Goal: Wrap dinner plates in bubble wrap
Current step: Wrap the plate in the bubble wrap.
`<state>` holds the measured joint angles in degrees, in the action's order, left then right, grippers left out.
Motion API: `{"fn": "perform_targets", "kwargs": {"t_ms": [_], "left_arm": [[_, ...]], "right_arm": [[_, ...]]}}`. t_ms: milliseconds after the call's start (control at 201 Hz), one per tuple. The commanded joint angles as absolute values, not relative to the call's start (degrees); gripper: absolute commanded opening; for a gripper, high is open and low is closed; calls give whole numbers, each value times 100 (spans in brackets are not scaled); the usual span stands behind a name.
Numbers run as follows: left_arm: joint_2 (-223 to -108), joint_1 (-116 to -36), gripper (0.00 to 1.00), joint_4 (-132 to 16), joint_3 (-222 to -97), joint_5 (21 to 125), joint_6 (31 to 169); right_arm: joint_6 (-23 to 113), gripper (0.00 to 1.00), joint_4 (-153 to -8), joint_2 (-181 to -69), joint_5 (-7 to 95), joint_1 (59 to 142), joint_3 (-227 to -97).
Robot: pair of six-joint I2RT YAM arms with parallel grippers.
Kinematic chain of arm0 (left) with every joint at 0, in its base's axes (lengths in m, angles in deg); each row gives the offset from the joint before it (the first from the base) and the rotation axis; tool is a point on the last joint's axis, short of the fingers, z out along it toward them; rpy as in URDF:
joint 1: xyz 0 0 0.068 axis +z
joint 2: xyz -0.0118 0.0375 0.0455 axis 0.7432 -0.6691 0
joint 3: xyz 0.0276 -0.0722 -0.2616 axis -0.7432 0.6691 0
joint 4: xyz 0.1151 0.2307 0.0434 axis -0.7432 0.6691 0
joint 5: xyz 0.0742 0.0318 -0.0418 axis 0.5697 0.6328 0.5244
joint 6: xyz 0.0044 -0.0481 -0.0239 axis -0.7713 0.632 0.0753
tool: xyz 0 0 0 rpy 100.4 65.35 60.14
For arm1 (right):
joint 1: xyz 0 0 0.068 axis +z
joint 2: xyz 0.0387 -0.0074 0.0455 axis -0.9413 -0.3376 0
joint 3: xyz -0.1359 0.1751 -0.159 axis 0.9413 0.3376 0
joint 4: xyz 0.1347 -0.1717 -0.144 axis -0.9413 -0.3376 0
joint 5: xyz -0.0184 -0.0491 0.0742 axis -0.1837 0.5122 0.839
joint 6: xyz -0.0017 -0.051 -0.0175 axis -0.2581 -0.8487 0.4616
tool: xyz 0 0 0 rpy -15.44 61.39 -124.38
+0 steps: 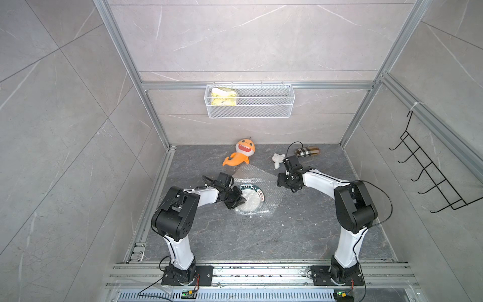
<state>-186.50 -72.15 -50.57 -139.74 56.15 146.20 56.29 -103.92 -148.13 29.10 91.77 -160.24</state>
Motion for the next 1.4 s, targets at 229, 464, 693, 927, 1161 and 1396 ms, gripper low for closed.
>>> {"fn": "perform_targets", "kwargs": {"t_ms": [229,464,693,927,1161,1396], "left_arm": [[-18949,-7156,17,-4407,-13709,6576,14510],[-18959,-7149,17,-4430,-13689,6574,14511],[-18973,-7150,17,-4434,-13694,6577,14522],[-19044,-7159,17,-4505,-13726,6551,14549],[-19089,-7165,17,-4565,-13717,6507,14568],[-19100,-7160,17,-4673,-13663,6458,14608]], "right_arm": [[6067,66,-9436,-15292,3512,9062,-15912],[5853,26,-8743,-15080,4079,9066,-15617],[5251,16,-8667,-14402,4691,9384,-15542],[4596,12,-8889,-14175,5288,10236,-15629],[4553,9,-8788,-14328,6045,10708,-15631],[4693,9,-8844,-14655,6043,10960,-15686]]}}
